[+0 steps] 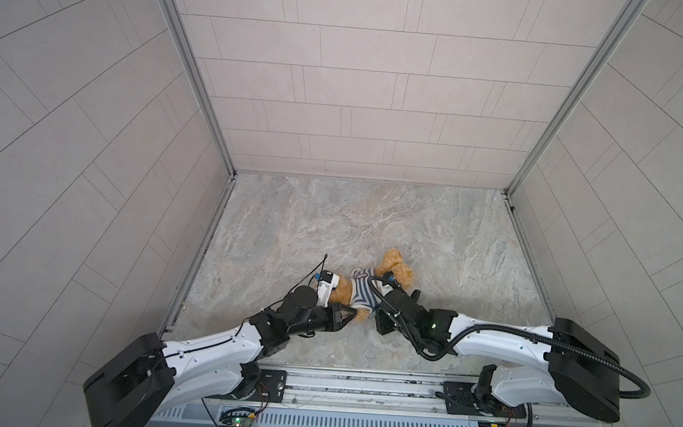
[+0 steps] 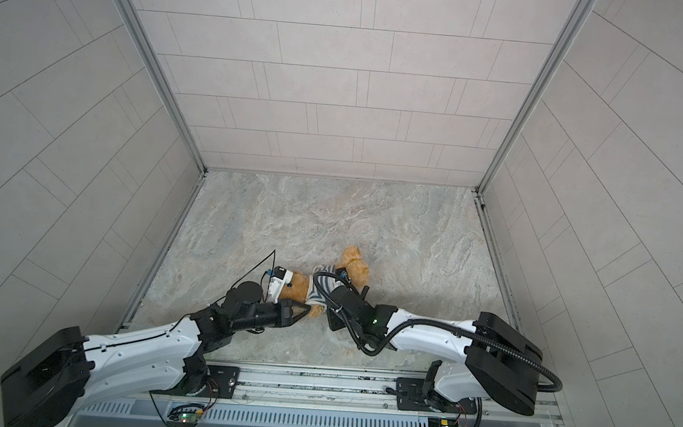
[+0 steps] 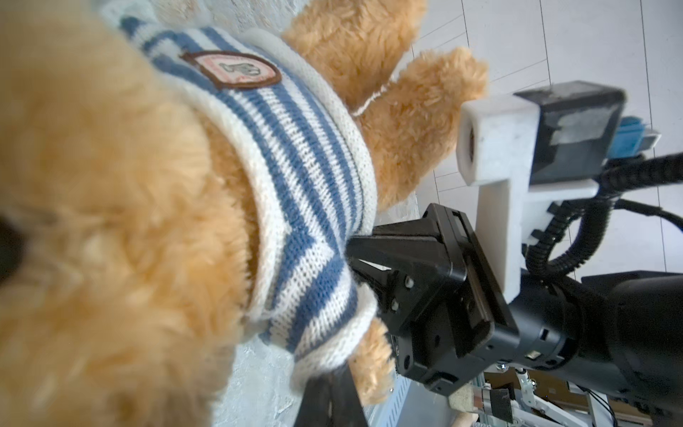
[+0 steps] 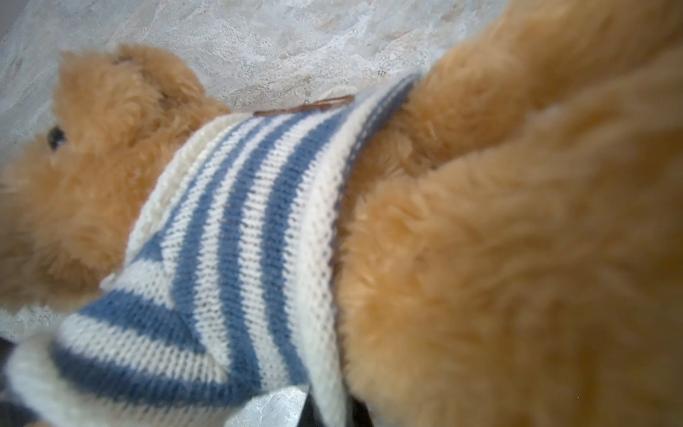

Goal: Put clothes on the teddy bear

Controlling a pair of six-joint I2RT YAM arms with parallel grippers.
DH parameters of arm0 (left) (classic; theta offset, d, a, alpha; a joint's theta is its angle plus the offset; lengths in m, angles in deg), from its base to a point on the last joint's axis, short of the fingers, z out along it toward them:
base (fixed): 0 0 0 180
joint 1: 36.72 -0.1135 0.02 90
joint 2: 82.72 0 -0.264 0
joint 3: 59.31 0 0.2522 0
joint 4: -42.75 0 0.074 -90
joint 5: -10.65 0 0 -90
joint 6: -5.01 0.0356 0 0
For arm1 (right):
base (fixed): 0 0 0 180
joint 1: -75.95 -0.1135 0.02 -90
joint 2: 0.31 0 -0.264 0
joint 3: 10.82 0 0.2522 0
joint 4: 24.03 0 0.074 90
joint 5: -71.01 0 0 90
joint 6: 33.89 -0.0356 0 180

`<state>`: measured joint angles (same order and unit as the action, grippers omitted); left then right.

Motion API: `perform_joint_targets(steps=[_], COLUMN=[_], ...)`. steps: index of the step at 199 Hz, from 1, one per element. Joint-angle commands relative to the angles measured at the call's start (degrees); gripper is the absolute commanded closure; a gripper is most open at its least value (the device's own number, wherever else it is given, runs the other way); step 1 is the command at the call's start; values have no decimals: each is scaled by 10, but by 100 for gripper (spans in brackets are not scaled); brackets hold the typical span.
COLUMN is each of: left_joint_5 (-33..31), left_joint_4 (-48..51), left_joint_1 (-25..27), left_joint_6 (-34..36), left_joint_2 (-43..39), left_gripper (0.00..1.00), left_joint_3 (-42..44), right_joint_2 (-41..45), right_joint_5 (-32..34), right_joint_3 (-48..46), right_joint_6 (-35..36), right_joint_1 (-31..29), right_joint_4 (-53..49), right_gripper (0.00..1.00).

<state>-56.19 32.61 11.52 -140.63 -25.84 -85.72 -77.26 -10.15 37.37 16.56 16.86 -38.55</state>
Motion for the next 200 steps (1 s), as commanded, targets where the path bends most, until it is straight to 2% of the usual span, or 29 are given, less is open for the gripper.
perform_joint_targets(steps=[1, 31, 68, 111, 140, 164, 186, 200], left_joint_5=[42, 64, 91, 57, 18, -11, -37, -47], left_joint_4=[13, 3, 11, 54, 72, 92, 170, 218], left_joint_1=[-6, -18, -36, -40, -40, -40, -40, -37], left_joint_6=[30, 29, 37, 67, 58, 44, 51, 59], left_joint_2=[-6, -3, -5, -7, -12, -51, -99, -123], left_gripper=[100, 100, 100, 100, 85, 70, 59, 55], left_joint_3=[-12, -3, 6, 5, 3, 17, 11, 3], right_joint_2=[2, 5, 15, 11, -21, -49, -74, -84], right_joint_5=[39, 61, 73, 14, -1, -7, -16, -18], right_joint_3=[-4, 5, -1, 7, 49, 69, 83, 93], right_joint_6=[0, 3, 4, 27, 32, 34, 34, 38], right_joint_1=[6, 6, 6, -8, -39, -58, -67, -72], right_joint_4=[-24, -63, -65, -43, -16, 4, 11, 11], right_gripper=[100, 100, 100, 100, 100, 100, 100, 100])
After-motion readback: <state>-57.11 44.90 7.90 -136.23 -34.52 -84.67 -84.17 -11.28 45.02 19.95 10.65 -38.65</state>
